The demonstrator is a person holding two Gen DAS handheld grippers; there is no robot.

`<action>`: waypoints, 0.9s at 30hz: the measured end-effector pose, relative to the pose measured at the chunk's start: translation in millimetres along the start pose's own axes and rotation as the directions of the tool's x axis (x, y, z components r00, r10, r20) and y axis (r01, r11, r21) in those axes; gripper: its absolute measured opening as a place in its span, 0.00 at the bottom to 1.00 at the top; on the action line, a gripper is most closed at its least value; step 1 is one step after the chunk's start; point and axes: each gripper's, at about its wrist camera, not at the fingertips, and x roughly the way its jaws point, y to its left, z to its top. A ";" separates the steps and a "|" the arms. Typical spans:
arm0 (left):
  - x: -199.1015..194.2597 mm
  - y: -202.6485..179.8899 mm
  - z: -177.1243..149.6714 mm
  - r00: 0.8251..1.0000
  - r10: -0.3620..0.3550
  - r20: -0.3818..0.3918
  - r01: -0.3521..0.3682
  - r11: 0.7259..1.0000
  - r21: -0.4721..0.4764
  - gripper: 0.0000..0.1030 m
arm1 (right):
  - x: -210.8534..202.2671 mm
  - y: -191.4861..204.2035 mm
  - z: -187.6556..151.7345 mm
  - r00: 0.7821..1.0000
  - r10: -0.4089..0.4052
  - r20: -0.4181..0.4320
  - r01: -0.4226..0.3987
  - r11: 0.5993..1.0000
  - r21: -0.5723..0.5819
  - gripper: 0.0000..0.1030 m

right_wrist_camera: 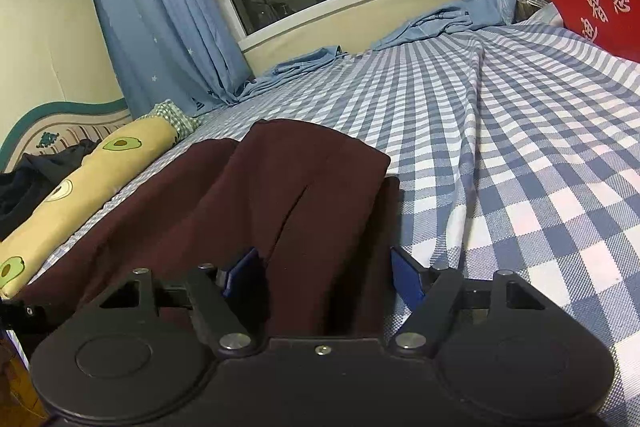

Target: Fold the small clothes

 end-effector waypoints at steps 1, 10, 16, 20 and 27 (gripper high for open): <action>-1.5 -1.5 4.7 1.000 -0.004 -0.002 0.004 1.000 0.007 0.99 | -0.2 -0.5 0.0 1.000 0.001 0.001 -0.001 1.000 0.002 0.71; 10.6 -22.1 47.6 0.998 0.058 0.029 -0.062 0.986 0.152 0.99 | -1.1 -6.3 0.2 1.000 0.011 0.004 -0.011 1.000 0.017 0.71; 26.0 -20.5 57.4 0.998 0.052 -0.036 -0.044 0.979 0.199 1.00 | -2.4 -10.7 0.8 1.000 0.026 0.008 -0.027 0.999 0.040 0.71; 31.0 -16.0 59.0 0.998 0.033 -0.059 -0.020 0.981 0.194 1.00 | -3.5 -14.1 1.1 0.999 0.035 0.010 -0.035 0.998 0.049 0.72; 52.5 -7.2 65.1 0.989 -0.007 -0.151 0.037 0.980 0.195 1.00 | -4.1 -17.4 1.7 0.999 0.039 0.010 -0.039 0.998 0.053 0.72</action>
